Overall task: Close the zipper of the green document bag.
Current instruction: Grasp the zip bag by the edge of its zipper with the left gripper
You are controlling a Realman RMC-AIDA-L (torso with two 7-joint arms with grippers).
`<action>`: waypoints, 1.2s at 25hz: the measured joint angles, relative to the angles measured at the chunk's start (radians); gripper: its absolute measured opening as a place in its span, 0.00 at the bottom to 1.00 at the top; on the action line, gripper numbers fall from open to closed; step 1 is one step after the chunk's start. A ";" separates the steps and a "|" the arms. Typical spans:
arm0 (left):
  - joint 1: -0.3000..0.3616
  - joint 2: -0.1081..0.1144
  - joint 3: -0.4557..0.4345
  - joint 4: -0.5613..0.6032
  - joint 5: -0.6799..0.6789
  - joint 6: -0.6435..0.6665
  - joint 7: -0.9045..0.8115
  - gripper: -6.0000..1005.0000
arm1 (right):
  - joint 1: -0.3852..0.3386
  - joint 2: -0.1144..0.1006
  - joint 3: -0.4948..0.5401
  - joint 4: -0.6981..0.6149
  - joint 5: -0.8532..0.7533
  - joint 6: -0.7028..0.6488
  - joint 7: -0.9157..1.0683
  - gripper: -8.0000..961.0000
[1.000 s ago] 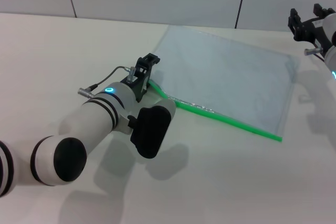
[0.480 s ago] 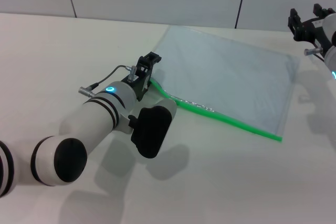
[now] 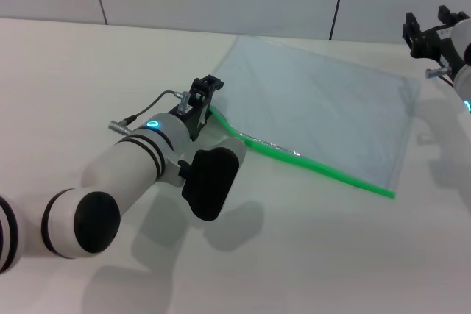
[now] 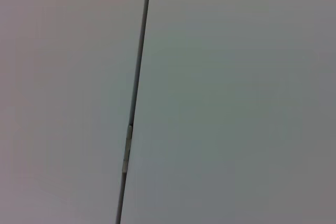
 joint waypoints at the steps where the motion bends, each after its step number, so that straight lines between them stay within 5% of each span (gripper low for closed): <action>1: -0.001 0.000 0.000 0.000 0.000 0.000 0.000 0.55 | 0.000 0.000 0.000 0.000 0.000 0.000 0.000 0.57; 30: -0.017 -0.003 0.000 0.027 0.002 -0.017 0.093 0.45 | -0.004 0.001 -0.029 0.010 0.000 -0.006 0.000 0.57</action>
